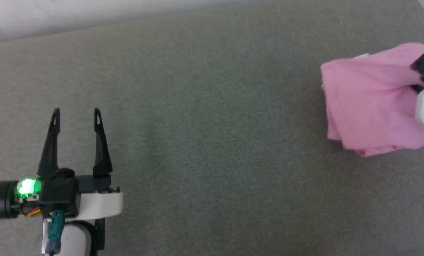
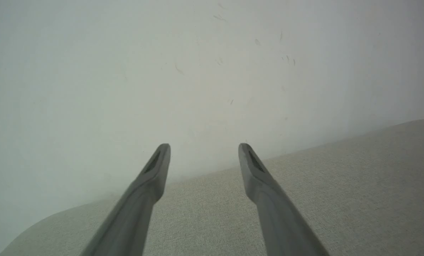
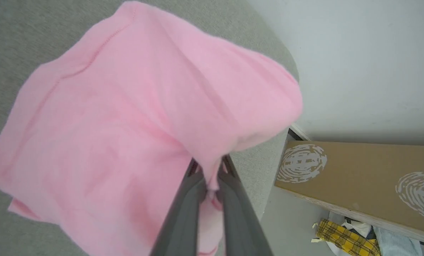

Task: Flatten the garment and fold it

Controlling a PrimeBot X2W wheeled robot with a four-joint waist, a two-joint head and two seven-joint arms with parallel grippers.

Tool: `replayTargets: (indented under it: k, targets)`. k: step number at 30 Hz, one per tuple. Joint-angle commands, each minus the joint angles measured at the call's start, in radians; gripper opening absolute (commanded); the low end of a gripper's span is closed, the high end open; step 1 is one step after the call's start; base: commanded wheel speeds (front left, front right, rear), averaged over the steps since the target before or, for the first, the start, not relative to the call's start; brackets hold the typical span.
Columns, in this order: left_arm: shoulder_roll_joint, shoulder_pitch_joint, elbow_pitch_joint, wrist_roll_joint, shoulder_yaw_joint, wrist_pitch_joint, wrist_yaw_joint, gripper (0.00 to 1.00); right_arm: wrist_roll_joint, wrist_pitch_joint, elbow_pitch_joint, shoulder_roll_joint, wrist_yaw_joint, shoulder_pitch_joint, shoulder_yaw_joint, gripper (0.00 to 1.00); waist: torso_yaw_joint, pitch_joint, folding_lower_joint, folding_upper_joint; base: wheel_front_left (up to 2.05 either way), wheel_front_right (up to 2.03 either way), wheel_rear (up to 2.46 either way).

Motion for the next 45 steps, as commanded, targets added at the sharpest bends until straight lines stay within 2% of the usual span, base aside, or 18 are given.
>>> replayTargets:
  k: [1, 3, 10, 14, 21, 22, 23, 24, 29, 32, 35, 37, 41, 45]
  targets:
    - [0.018, -0.03, -0.018, 0.01, -0.001, -0.005, 0.005, 1.0, -0.025, -0.028, 0.062, 0.005, -0.001, -0.032, -0.013, 0.0, -0.119, 0.159, -0.0001, 0.0, 0.0, 0.0, 0.0]
    - [0.025, -0.038, -0.025, 0.012, -0.003, -0.005, 0.006, 1.0, -0.038, -0.04, 0.098, 0.011, -0.001, -0.044, -0.02, 0.0, -0.121, 0.172, -0.0001, 0.0, 0.0, 0.0, 0.0]
    - [0.065, -0.082, -0.075, 0.018, -0.021, -0.005, 0.011, 1.0, -0.126, -0.132, 0.353, 0.042, -0.001, -0.135, -0.082, 0.0, -0.109, 0.254, -0.0001, 0.0, 0.0, 0.0, 0.0]
    - [0.084, -0.097, -0.094, 0.02, -0.027, -0.005, 0.019, 1.0, -0.186, -0.165, 0.461, 0.063, -0.001, -0.176, -0.127, 0.0, -0.097, 0.282, -0.0001, 0.0, 0.0, 0.0, 0.0]
    - [0.094, -0.099, -0.102, 0.013, -0.041, -0.005, 0.044, 1.0, -0.284, -0.224, 0.614, 0.116, -0.001, -0.2, -0.206, 0.0, -0.083, 0.27, -0.0001, 0.0, 0.0, 0.0, 0.0]
    - [0.092, -0.097, -0.098, 0.011, -0.046, -0.005, 0.048, 1.0, -0.285, -0.232, 0.64, 0.127, -0.001, -0.199, -0.231, 0.04, -0.082, 0.259, -0.0001, 0.0, 0.0, 0.0, 0.0]
    - [0.091, -0.095, -0.094, 0.009, -0.05, -0.005, 0.051, 1.0, -0.297, -0.238, 0.661, 0.134, -0.001, -0.198, -0.242, 0.44, -0.08, 0.246, -0.0001, 0.0, 0.0, 0.0, 0.0]
    - [0.088, -0.093, -0.089, 0.006, -0.054, -0.005, 0.055, 1.0, -0.317, -0.25, 0.674, 0.136, -0.001, -0.201, -0.247, 1.0, -0.079, 0.232, -0.0001, 0.0, 0.0, 0.0, 0.0]
    - [0.067, -0.071, -0.059, -0.014, -0.075, -0.005, 0.072, 1.0, -0.412, -0.36, 0.717, 0.142, -0.001, -0.232, -0.338, 1.0, -0.062, 0.13, -0.0001, 0.0, 0.0, 0.0, 0.0]
    - [0.055, -0.045, -0.045, -0.025, -0.08, -0.005, 0.084, 1.0, -0.483, -0.491, 0.689, 0.154, -0.001, -0.244, -0.407, 1.0, -0.048, 0.073, -0.0001, 0.0, 0.0, 0.0, 0.0]
    - [0.047, -0.014, -0.031, -0.039, -0.076, -0.005, 0.091, 1.0, -0.511, -0.618, 0.658, 0.209, -0.001, -0.228, -0.514, 1.0, -0.031, 0.022, -0.0001, 0.0, 0.0, 0.0, 0.0]
    - [0.042, 0.006, -0.022, -0.046, -0.071, -0.005, 0.094, 1.0, -0.539, -0.663, 0.623, 0.249, -0.001, -0.207, -0.569, 1.0, -0.017, -0.011, -0.0001, 0.0, 0.0, 0.0, 0.0]
    - [0.034, 0.043, -0.007, -0.06, -0.054, -0.005, 0.097, 1.0, -0.566, -0.691, 0.496, 0.341, -0.001, -0.138, -0.663, 1.0, 0.02, -0.065, -0.0001, 0.0, 0.0, 0.0, 0.0]
    - [0.022, 0.066, 0.007, -0.074, -0.033, -0.005, 0.095, 1.0, -0.548, -0.693, 0.248, 0.447, -0.001, -0.007, -0.721, 1.0, 0.055, -0.107, -0.0001, 0.0, 0.0, 0.0, 0.0]
